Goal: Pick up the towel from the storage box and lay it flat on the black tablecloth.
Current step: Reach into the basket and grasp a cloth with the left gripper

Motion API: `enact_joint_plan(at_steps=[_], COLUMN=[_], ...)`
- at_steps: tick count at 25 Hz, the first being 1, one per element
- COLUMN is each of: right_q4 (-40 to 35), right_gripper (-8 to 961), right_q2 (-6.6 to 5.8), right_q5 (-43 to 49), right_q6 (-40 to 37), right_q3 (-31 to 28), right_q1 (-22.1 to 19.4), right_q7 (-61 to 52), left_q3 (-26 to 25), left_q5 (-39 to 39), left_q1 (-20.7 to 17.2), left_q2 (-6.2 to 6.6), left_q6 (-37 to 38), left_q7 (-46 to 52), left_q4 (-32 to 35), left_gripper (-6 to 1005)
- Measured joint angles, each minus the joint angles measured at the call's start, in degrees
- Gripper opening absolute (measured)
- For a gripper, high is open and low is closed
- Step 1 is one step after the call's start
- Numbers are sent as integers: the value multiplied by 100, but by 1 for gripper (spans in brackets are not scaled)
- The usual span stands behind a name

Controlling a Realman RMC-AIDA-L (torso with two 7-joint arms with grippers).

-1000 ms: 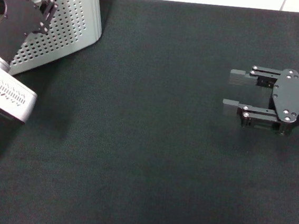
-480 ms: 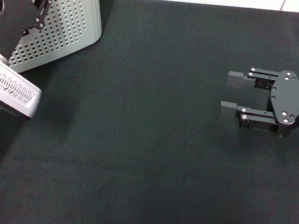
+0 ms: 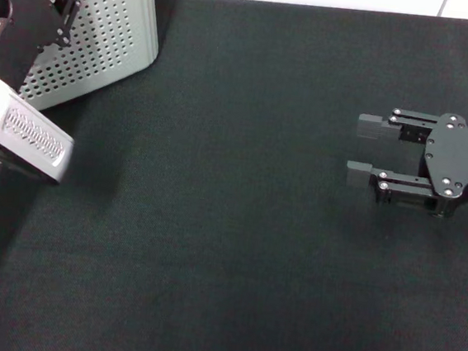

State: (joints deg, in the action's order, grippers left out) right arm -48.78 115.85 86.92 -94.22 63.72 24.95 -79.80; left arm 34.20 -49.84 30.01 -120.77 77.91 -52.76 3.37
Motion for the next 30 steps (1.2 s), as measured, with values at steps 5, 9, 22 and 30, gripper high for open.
enact_joint_plan(at_steps=[5,9,22,30], right_q4=[0,0,0,0], right_gripper=[657,657,656,656], right_q2=[-1,-2,-2,-2], right_q5=[0,0,1,1], right_q6=[0,0,0,0], right_q3=[3,8,8,-6], right_q1=[-8,-8,-15,-16], right_q7=[0,0,0,2], left_q3=[0,22,4,-11], left_q5=[28,38,49,116], left_q1=[-4,10,171,221], left_q2=[0,2,1,1], left_q6=[22,94,125,91], left_q7=[-51,-54,-84,-187], left_q4=[-8,-35,-142,-139], left_gripper=[516,517,396,298])
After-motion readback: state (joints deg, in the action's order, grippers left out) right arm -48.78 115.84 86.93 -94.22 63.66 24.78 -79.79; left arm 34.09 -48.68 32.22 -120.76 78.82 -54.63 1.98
